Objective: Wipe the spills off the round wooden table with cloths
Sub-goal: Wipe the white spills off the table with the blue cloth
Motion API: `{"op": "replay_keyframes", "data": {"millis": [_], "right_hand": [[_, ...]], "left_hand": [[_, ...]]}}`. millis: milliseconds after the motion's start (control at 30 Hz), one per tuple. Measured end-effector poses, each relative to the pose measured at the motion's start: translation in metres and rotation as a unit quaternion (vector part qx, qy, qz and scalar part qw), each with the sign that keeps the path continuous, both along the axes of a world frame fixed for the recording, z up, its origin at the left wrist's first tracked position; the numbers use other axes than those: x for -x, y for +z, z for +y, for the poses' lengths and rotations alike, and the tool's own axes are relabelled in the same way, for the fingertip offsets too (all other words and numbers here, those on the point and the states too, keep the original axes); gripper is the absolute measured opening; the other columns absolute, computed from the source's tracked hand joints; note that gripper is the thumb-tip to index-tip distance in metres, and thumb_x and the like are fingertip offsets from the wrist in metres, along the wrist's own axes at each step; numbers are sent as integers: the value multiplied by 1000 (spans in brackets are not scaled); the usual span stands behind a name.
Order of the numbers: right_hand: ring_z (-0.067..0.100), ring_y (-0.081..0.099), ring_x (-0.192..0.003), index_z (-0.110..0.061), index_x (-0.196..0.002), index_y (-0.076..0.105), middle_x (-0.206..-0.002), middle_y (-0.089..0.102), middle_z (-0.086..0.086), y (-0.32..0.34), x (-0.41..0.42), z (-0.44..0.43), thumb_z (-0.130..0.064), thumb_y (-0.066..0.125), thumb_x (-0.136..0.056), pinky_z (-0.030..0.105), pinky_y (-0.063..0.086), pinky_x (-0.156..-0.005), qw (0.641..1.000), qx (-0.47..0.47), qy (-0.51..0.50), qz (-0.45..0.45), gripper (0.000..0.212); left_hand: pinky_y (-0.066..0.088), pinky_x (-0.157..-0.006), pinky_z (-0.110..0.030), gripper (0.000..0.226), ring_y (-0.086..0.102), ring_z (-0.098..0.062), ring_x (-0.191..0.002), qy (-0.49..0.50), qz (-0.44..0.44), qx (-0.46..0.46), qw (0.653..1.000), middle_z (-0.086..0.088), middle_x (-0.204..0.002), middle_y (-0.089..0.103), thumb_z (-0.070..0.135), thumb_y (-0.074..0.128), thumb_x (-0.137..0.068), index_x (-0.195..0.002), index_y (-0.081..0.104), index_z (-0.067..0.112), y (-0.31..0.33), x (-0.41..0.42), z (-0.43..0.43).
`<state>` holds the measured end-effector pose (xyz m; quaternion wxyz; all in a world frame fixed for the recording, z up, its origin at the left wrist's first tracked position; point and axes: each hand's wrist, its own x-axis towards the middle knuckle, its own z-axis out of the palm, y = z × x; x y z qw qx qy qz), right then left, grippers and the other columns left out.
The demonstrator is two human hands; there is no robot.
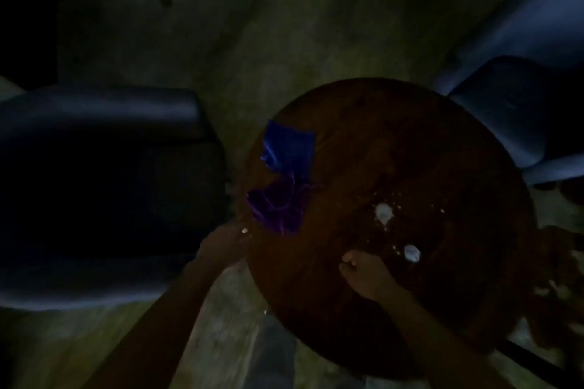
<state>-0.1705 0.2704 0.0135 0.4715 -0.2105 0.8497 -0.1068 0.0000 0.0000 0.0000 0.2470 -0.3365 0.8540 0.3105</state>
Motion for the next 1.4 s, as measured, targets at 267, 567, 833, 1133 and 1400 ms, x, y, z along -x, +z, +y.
{"op": "replay_keyframes", "data": {"millis": [267,567,833,1133,1400], "right_hand": [[18,45,-137,-24,-143,48,-152,42,3,-67,58,-173,-41,47,-105,29,39,-107,984,105,-64,130,42],[33,-6,-157,-36,-162,4,-170,-8,12,-146,91,-287,-69,19,-101,55,0,-125,959,77,101,253,71],[27,-10,-157,-48,-159,6,-170,-10,8,-175,132,-278,-80,17,-94,56,-5,-125,931,119,117,325,73],[26,-16,-156,-49,-158,-1,-170,-15,6,-174,228,-134,-78,16,-95,55,-11,-125,941,46,7,335,71],[25,-9,-157,-51,-157,-1,-170,-8,5,-178,269,65,-77,7,-94,54,-5,-126,924,-70,-128,354,68]], "left_hand": [[48,-95,-45,36,50,-32,-129,-94,42,107,989,-11,-142,52,31,39,-101,-131,54,18,-62,98,-111],[34,-116,-46,60,7,-27,-156,-207,39,130,969,-3,-170,3,41,34,-104,-159,20,23,-118,115,-135],[39,-112,-54,64,29,-32,-150,-210,88,166,960,-9,-163,31,49,25,-96,-148,48,19,-129,132,-135],[23,-119,-53,64,24,-29,-151,-213,140,153,955,-8,-163,32,55,22,-99,-148,46,21,-125,191,-78],[10,-120,-58,64,20,-31,-152,-271,163,170,933,-9,-164,28,57,26,-100,-153,39,24,-128,232,32]]}}
